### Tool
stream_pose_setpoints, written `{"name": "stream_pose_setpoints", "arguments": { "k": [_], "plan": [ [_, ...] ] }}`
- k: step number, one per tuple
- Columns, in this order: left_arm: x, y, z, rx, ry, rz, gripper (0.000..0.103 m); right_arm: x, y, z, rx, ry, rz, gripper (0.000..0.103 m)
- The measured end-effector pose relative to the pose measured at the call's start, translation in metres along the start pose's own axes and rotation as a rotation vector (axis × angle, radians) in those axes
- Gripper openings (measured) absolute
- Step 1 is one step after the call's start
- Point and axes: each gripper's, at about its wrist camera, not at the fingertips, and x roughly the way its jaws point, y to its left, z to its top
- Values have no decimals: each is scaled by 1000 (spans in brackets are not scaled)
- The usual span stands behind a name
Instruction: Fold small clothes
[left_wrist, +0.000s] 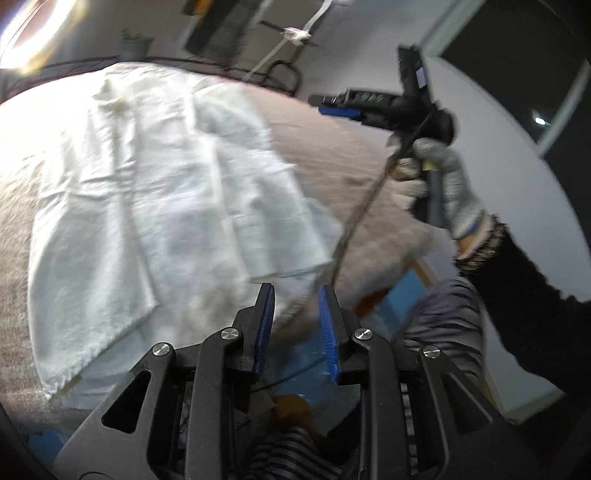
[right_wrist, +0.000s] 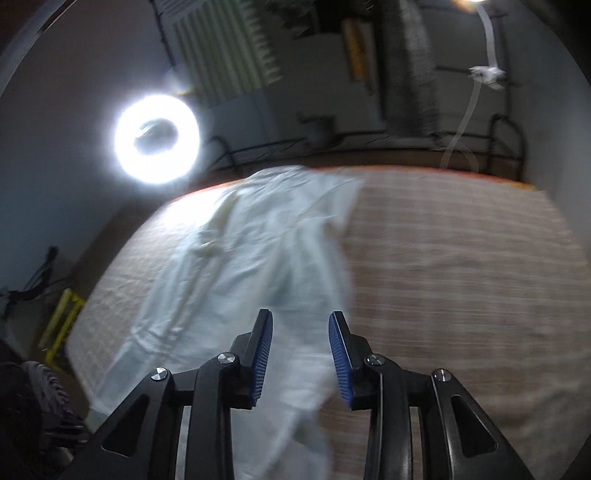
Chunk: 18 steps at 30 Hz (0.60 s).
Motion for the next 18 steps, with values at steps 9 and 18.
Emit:
{"name": "stream_pose_setpoints", "arguments": {
  "k": [9,18],
  "plan": [
    [30,-23,28,39,-48,33,23,-74,-106,-38,291,-119,4,40],
    [145,-56,53,151,72,158,54,-104,-114,-72,330,-135,56,40]
  ]
}}
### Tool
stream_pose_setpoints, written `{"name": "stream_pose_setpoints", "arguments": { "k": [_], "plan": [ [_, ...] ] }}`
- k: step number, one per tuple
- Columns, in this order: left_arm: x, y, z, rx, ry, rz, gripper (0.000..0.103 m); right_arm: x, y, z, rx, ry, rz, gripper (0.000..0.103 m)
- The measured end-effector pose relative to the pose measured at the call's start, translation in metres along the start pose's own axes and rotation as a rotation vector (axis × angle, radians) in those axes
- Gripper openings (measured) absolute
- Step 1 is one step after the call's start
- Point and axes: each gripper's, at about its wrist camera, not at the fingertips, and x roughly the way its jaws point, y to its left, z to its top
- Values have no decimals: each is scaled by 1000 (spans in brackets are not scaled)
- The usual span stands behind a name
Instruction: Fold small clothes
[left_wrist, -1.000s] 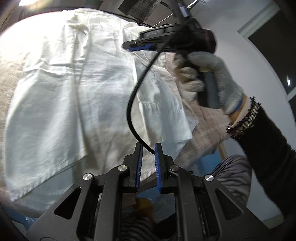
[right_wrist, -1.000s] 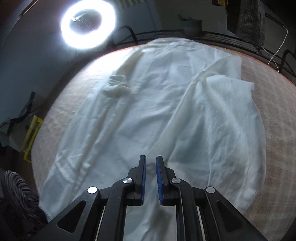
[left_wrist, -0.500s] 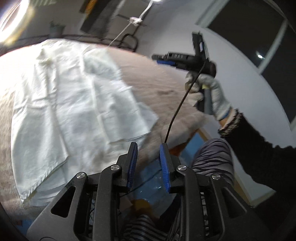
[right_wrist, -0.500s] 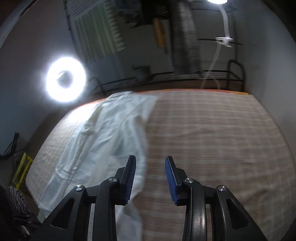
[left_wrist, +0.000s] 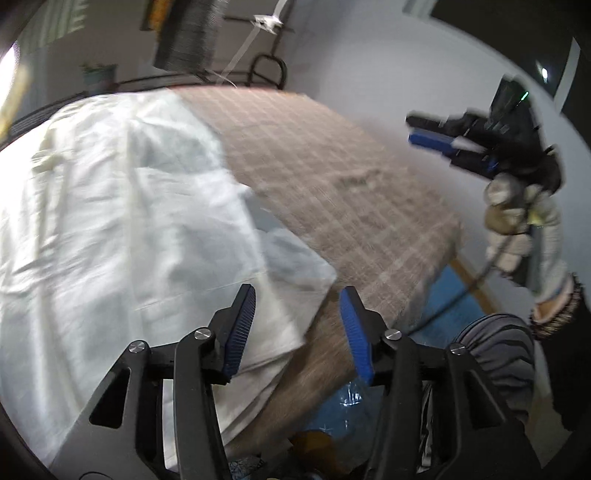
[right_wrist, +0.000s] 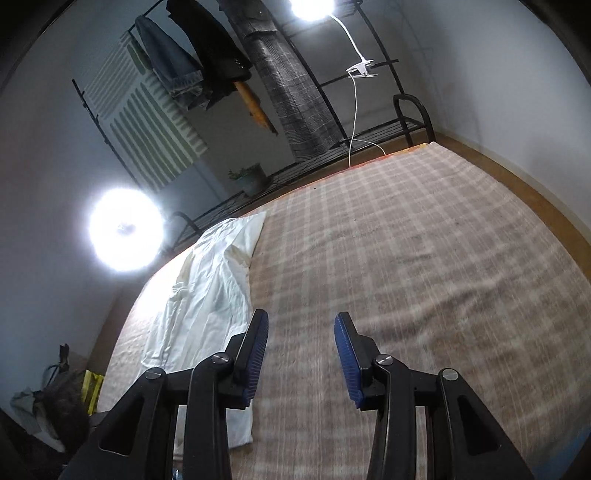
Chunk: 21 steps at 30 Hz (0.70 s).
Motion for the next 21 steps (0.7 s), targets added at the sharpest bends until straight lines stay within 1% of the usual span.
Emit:
{"name": "stream_pose_setpoints", "arguments": {
  "k": [1,2,4,6,7,8,9,12,13,14,15,16,17,19,20,21],
  "plan": [
    [9,-6,2,16,17,20,59,-3,0,-2,0,-1,2,40],
    [18,-10,2,32,31,38,63,-7,-2,-4,-2,-3,3,40],
    [36,-19,4,68,71,85,64,-11,-3,-4,-1,-8,2,41],
    [51,-25,3,98,118,146,65,-14,-4,-5,5,-10,11,41],
    [54,-28,2,112,127,169,67,-15,-4,-5,10,-11,16,41],
    [58,-31,1,138,121,192,71,-15,-4,-5,13,-11,19,41],
    [58,-34,1,156,117,203,72,-15,-5,-6,15,-10,21,41],
    [64,-37,-1,209,94,246,72,-9,-2,-5,22,-5,35,41],
    [66,-36,-2,222,82,255,60,-6,-2,-4,28,-5,41,41],
    [66,-34,0,229,60,271,33,-2,0,-3,41,-7,52,41],
    [64,-29,2,225,42,279,11,2,1,-1,51,-9,61,41],
    [64,-23,5,196,56,246,4,7,3,1,61,-11,73,41],
    [59,-11,9,121,63,174,4,14,7,4,70,-12,85,41],
    [42,1,13,15,44,59,3,29,13,9,87,-6,106,41],
    [27,4,13,-40,29,-12,3,37,16,12,97,1,120,41],
    [17,3,12,-58,11,-44,3,45,19,14,102,11,134,41]
  ]
}}
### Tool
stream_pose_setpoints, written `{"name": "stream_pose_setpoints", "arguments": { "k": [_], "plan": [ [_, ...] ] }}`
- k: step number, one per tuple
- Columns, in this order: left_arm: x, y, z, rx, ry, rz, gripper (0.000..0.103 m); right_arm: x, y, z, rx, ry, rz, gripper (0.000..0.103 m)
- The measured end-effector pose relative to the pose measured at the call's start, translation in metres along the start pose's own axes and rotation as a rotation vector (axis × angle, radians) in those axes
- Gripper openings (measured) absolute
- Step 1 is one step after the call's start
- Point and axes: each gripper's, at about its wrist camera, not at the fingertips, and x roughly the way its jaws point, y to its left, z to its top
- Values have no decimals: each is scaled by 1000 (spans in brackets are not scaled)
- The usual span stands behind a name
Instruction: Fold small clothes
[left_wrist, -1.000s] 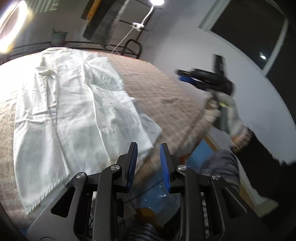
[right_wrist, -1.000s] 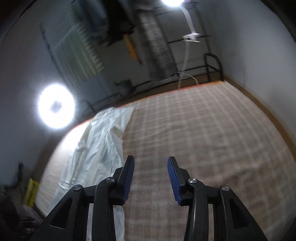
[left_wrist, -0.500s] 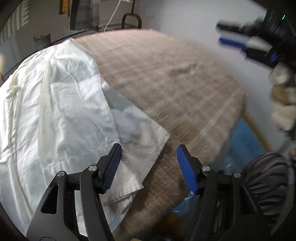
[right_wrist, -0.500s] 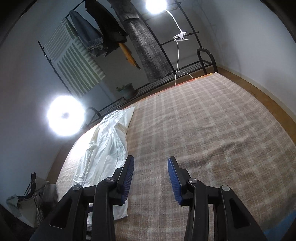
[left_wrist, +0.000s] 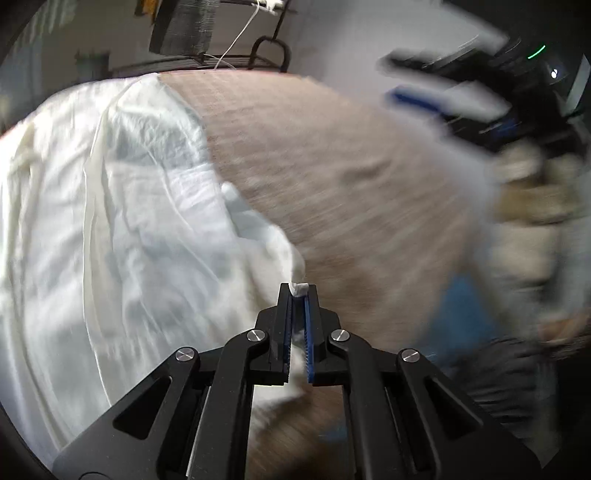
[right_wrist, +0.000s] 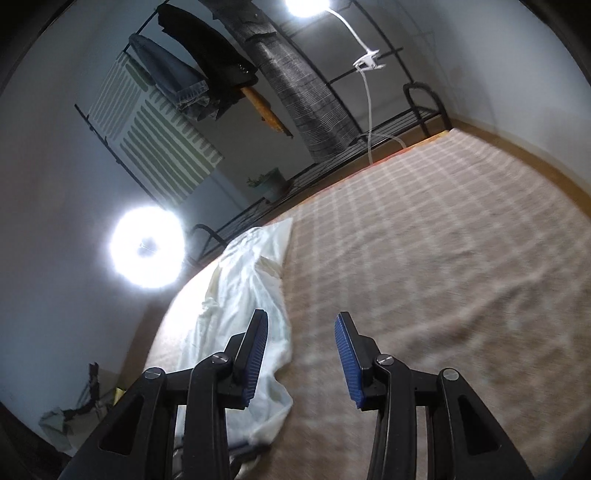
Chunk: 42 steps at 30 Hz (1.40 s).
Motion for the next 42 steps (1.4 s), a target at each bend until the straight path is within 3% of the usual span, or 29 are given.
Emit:
{"name": "stream_pose_setpoints", "arguments": {
  "k": [3,6,8,13,16,17,19,22,32,42],
  "plan": [
    [-24,-3,-8,20,-52,-5,3,39,4,5,22,63,52,41],
    [-18,15,-10,-58,-33,-30,3,90,5,2,33,117,54,42],
    [-14,22,-11,-86,-35,-31,3,124,-1,-2,61,168,60,49],
    [-9,15,-12,-56,-54,-36,3,186,-15,-21,136,309,55,48],
    [-6,18,-12,-70,-64,-54,3,196,-12,-22,135,316,95,38],
    [-6,22,-13,-87,-64,-66,3,199,-12,-23,143,327,111,22],
    [-7,27,-18,-118,-66,-79,3,205,-13,-27,162,358,100,8],
    [-12,35,-24,-164,-74,-99,3,207,-5,-27,126,361,45,1],
    [-54,66,-42,-262,-151,-105,3,199,79,-8,-46,290,-35,0],
    [-88,108,-77,-400,-195,-73,3,258,187,-46,-330,392,-68,0]
  ]
}}
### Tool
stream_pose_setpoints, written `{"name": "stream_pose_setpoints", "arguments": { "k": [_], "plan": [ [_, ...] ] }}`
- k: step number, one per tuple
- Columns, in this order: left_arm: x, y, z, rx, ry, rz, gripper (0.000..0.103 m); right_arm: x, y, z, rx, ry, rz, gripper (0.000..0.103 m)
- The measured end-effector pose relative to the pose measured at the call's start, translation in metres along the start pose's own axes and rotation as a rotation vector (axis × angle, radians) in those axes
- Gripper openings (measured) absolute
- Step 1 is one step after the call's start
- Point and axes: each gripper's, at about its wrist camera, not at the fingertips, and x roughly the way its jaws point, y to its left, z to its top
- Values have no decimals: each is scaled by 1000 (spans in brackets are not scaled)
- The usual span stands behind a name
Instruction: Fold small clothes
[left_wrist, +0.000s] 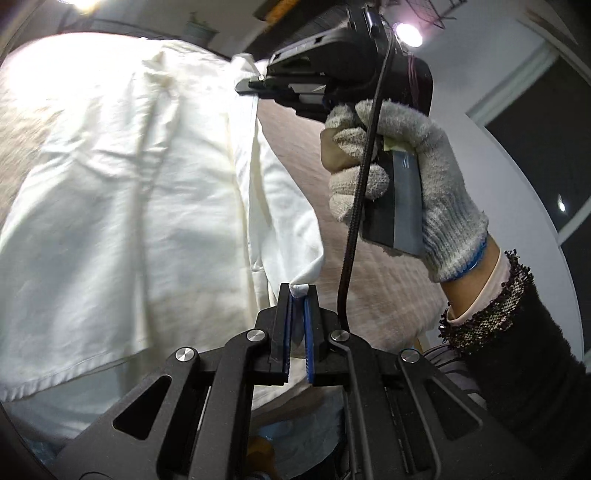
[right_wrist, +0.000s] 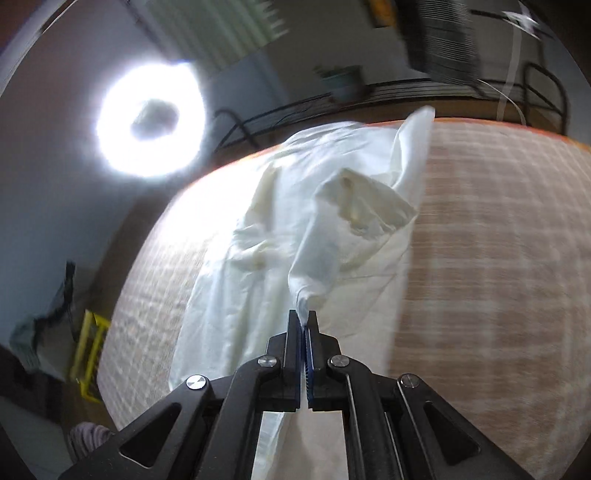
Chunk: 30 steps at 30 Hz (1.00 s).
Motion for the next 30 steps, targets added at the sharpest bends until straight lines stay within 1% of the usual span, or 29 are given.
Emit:
{"name": "stream_pose_setpoints", "arguments": {
  "k": [3,7,8,9,10,11,12,15,17,18,20,24,25,28,30],
  "plan": [
    [-7,10,-9,-25,2,16,3,22,14,-2,-44,39,-29,0],
    [-7,16,-13,-37,0,33,3,43,8,-9,-43,81,-37,0],
    [-7,17,-15,-42,2,32,3,47,6,-9,-34,85,-27,2],
    [-8,17,-16,-43,2,35,3,48,1,-10,-14,93,2,5],
    [-9,17,-17,-42,2,38,3,49,0,-10,-2,96,29,11],
    [-11,18,-17,-43,3,41,3,46,-3,-10,10,91,60,25],
    [-12,18,-16,-43,6,41,3,37,-5,-10,18,68,77,30],
    [-9,16,-16,-31,9,56,3,1,-16,-9,40,-13,128,30],
    [-11,14,-17,-13,14,67,3,-23,-30,-14,86,-56,114,30],
    [-19,11,-23,1,14,73,3,-34,-37,-18,101,-68,91,30],
    [-29,12,-27,27,23,83,3,-46,-45,-27,110,-65,47,30],
    [-57,14,-34,89,32,110,3,-63,-56,-61,92,-29,10,30],
    [-68,21,-33,103,31,116,3,-65,-57,-69,88,-24,1,30],
    [-82,21,-21,133,36,121,3,-75,-65,-86,104,-20,-23,30],
    [-81,21,5,153,35,123,5,-82,-67,-91,132,-33,-18,31]
  ]
}}
